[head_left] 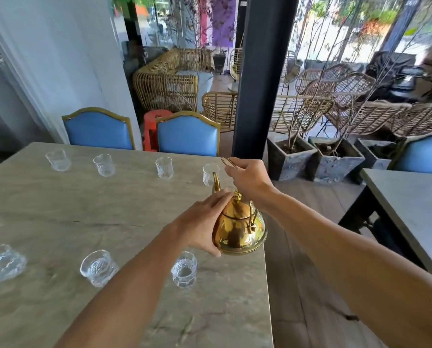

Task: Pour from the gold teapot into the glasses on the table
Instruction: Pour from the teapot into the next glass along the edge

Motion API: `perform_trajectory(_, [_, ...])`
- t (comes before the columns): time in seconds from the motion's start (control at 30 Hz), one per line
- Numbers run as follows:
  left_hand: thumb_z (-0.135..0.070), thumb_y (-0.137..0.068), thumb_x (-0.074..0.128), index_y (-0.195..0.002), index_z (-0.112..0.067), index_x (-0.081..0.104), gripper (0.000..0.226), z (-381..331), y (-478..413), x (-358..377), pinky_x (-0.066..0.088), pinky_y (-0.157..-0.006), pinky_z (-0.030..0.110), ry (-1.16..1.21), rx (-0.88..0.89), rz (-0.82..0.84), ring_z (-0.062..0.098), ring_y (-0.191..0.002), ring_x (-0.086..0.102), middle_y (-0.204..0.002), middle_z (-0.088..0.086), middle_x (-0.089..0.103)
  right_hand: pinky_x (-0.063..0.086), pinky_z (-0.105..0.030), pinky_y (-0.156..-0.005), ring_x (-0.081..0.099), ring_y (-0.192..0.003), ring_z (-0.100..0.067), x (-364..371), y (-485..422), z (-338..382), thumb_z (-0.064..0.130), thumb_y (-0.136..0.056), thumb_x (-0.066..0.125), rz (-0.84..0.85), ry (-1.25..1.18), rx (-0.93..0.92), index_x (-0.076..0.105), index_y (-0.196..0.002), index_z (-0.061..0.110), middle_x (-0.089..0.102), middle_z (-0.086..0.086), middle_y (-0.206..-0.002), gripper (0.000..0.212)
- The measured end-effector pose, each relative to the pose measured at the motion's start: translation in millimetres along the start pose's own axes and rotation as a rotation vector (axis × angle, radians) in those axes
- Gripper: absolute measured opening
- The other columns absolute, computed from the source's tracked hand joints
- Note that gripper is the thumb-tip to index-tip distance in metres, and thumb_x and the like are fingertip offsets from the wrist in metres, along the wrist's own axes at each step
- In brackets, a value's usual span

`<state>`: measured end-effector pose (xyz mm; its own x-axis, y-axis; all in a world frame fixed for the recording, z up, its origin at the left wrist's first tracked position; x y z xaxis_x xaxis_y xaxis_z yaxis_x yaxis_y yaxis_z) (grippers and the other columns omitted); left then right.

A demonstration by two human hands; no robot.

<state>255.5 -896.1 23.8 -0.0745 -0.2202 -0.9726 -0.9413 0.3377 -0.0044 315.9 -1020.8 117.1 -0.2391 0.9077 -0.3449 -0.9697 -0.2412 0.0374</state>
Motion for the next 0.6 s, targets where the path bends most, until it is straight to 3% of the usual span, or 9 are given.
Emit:
perform_trajectory(0.13, [-0.055,-0.052,0.098,-0.163,-0.025,-0.012,0.159,6,-29,20,0.031,-0.122,0.038,0.037,-0.033,0.002,0.023,-0.153,0.025,-0.171,-0.01,-0.008,0.028,-0.02,-0.035,0.033,-0.031,-0.003,-7,-33,-20,0.02,-0.101,0.056,0.047,0.014,0.042,0.066,-0.13,0.022,0.044,0.016,-0.038,0.031])
perform_trajectory(0.4, [-0.056,-0.055,0.097,-0.162,-0.026,-0.012,0.155,27,-101,45,0.029,-0.121,0.036,0.111,-0.179,-0.021,0.022,-0.154,0.023,-0.171,-0.01,-0.006,0.029,-0.02,-0.033,0.036,-0.039,-0.007,-13,-123,-42,0.016,-0.102,0.053,0.199,0.102,0.046,0.059,-0.138,0.019,0.051,0.006,-0.063,0.037])
perform_trajectory(0.53, [-0.057,-0.052,0.097,-0.161,-0.031,-0.012,0.156,41,-130,54,0.032,-0.123,0.04,0.162,-0.241,-0.034,0.022,-0.155,0.022,-0.17,-0.012,-0.006,0.025,-0.02,-0.034,0.029,-0.039,-0.01,-9,-165,-51,0.017,-0.102,0.052,0.26,0.146,0.064,0.059,-0.138,0.02,0.042,-0.001,-0.057,0.037])
perform_trajectory(0.6, [-0.056,-0.051,0.098,-0.161,-0.031,-0.012,0.157,49,-143,57,0.031,-0.123,0.039,0.184,-0.257,-0.037,0.02,-0.155,0.021,-0.17,-0.012,-0.006,0.032,-0.023,-0.036,0.038,-0.044,-0.014,-6,-184,-53,0.018,-0.1,0.054,0.283,0.185,0.064,0.058,-0.139,0.02,0.052,-0.003,-0.061,0.039])
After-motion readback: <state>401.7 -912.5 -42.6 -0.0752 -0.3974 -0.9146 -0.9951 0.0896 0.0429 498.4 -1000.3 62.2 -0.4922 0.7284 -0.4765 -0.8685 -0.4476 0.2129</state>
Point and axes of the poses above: each hand's wrist, its own y-axis away from the middle knuckle, its own x-axis out of the palm, z = x × y, the point moved 4 cm from there along -y, towards the middle knuckle
